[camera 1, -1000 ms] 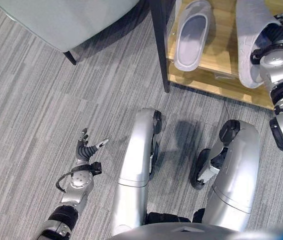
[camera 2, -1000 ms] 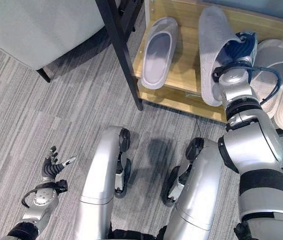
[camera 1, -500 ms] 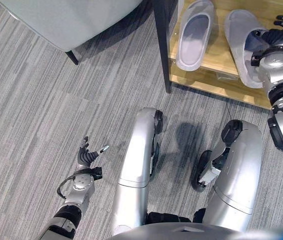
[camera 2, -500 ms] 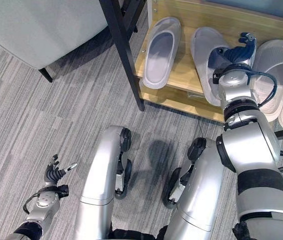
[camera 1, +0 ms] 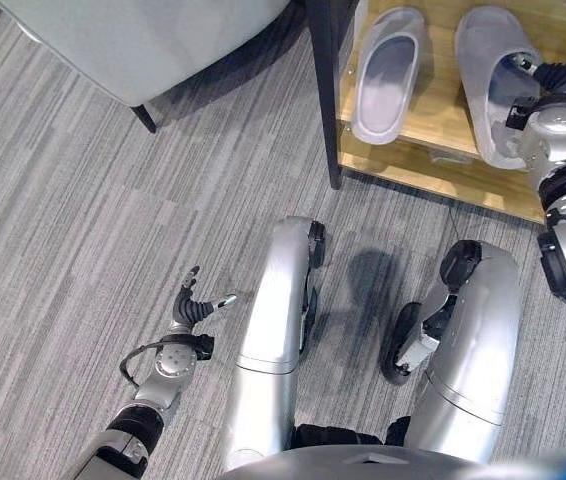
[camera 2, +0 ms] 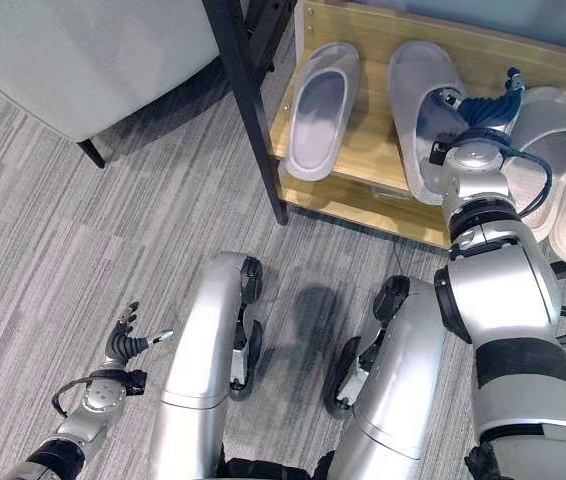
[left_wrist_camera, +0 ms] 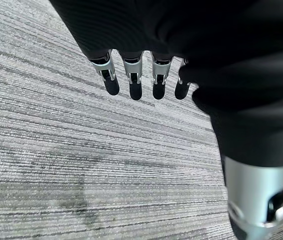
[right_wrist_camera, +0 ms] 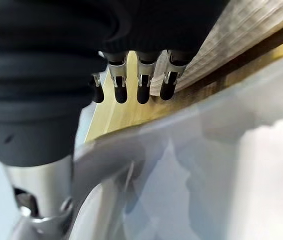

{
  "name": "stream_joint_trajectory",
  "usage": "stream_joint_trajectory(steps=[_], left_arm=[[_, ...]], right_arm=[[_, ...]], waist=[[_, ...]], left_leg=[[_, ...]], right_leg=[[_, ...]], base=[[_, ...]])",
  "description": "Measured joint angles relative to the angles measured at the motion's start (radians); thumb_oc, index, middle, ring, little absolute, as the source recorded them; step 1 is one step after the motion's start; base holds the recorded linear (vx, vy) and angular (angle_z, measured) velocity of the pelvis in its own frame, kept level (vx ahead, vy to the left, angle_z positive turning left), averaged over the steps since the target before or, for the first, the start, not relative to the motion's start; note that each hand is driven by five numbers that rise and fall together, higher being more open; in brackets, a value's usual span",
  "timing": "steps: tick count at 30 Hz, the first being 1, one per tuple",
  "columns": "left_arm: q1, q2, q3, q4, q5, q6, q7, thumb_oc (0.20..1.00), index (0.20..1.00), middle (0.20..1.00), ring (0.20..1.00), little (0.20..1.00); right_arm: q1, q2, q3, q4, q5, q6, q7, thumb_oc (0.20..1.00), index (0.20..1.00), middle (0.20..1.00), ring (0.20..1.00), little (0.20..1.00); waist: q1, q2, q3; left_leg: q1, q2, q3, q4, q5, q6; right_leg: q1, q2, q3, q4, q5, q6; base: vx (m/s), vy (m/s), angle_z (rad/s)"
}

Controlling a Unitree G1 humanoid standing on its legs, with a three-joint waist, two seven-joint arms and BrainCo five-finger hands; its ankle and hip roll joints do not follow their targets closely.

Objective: Arrange the slippers neatly on the shoe rack.

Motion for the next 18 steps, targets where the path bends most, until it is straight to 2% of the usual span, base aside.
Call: stream_joint_trajectory(steps=[4,8,15,18], left_arm=[[-0.013,-0.001,-0.001,0.0,0.001,0.02,-0.013,1.0,1.0,1.0,1.0,1.0],[-0.014,0.0,-0.014,0.001,0.009,0.031,-0.02,1.0,1.0,1.0,1.0,1.0],[-0.028,0.0,-0.025,0.005,0.011,0.049,-0.024,1.0,1.0,1.0,1.0,1.0],[-0.062,-0.001,-0.024,0.023,0.011,0.061,-0.03,1.0,1.0,1.0,1.0,1.0]], right_arm=[[0.002,0.015,0.046,0.058,-0.101,0.048,0.01,1.0,1.0,1.0,1.0,1.0],[0.002,0.035,0.045,0.065,-0.143,0.061,0.011,1.0,1.0,1.0,1.0,1.0],[0.002,0.049,0.042,0.061,-0.143,0.07,0.021,1.0,1.0,1.0,1.0,1.0],[0.006,0.094,0.005,0.046,-0.127,0.068,0.018,1.0,1.0,1.0,1.0,1.0]], waist=[[-0.003,-0.001,0.0],[-0.005,-0.001,0.0],[-0.005,-0.004,-0.002],[-0.015,-0.005,-0.003]], left_leg=[[-0.002,0.006,-0.005,0.026,-0.002,0.005],[-0.005,0.008,-0.01,0.047,-0.005,0.005],[-0.003,0.01,-0.011,0.049,-0.006,0.003],[-0.002,0.011,-0.015,0.049,-0.007,0.002]], right_leg=[[0.002,0.002,0.0,0.018,0.001,0.003],[0.001,0.009,-0.001,0.034,0.003,0.007],[0.002,0.012,-0.002,0.033,0.003,0.008],[0.006,0.013,-0.006,0.032,0.003,0.008]], base=[[0.0,0.0,0.0],[0.0,0.037,-0.03],[0.0,0.018,-0.01],[0.0,0.0,0.0]])
